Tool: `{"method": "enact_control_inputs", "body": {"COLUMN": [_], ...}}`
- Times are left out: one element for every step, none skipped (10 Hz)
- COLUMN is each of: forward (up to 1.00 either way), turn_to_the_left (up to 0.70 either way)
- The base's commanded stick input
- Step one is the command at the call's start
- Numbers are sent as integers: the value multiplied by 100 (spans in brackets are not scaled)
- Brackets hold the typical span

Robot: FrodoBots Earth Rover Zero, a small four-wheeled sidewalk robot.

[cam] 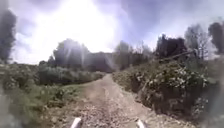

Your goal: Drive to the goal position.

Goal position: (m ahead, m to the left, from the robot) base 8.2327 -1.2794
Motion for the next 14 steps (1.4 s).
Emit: {"method": "enact_control_inputs", "body": {"forward": [70, 70, 70, 70, 70, 70, 70, 70, 70, 70, 70, 70, 70, 70], "turn_to_the_left": [-22, -35, -31, -16, 0, 0, 0, 0, 0, 0, 0, 0, 0, 0]}}
